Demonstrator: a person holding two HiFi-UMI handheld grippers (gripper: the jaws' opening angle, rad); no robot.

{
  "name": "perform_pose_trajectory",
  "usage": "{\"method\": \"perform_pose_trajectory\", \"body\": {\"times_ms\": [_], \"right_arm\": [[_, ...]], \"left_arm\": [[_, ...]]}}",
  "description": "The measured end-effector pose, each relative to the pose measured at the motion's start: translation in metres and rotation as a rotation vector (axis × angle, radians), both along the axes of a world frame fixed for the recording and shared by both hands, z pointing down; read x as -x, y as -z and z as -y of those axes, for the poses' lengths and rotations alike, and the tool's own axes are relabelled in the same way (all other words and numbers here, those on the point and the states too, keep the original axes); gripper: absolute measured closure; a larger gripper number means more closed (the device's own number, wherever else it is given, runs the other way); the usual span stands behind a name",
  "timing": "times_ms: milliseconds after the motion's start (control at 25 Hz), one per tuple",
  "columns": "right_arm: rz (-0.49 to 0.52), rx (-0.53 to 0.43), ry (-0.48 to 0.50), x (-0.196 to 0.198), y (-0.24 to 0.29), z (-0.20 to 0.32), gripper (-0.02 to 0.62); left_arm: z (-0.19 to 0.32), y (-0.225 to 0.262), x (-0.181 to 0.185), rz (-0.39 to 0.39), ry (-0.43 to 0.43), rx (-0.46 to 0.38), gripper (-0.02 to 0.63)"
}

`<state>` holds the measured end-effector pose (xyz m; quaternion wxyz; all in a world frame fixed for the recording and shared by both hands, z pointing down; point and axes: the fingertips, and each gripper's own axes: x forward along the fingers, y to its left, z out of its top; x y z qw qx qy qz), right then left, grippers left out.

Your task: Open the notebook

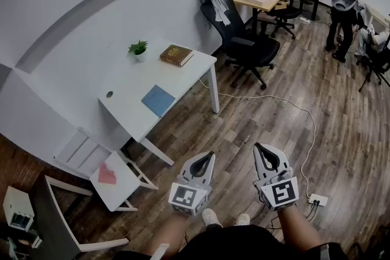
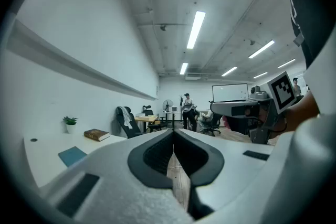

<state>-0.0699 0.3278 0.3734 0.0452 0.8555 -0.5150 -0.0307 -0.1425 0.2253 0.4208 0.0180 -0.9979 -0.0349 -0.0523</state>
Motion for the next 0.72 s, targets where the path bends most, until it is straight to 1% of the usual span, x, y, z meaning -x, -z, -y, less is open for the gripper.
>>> {"method": "perform_pose_trajectory", "body": {"times_ms": [80, 160, 360, 520, 600, 720], "right_arm": [[-0.014, 0.003, 0.009, -0.003, -0.005, -0.013, 0.595], [-0.008, -0.002, 0.010, -0.007, -0.006, -0.025, 0.595], [0.007, -0.014, 0.009, -0.018, -0.004, -0.044, 0.595], [0.064, -0.021, 0.014, -0.036, -0.015, -0.040, 0.595], [0.061, -0.025, 0.041, -0.042, -0.023, -0.031, 0.595], [0.047, -0.029, 0.061, -0.059, -0.021, -0.004, 0.595]], "left_arm": [[-0.009, 0.002, -0.002, -0.016, 0.022, 0.002, 0.601], [-0.018, 0.003, -0.004, -0.024, 0.036, 0.006, 0.601], [-0.040, -0.009, -0.011, 0.009, 0.044, 0.017, 0.601], [-0.041, -0.021, -0.027, 0.031, 0.038, 0.031, 0.601], [-0.036, -0.024, -0.036, 0.035, 0.035, 0.029, 0.601], [-0.010, -0.020, -0.054, 0.019, 0.040, 0.023, 0.601]]}}
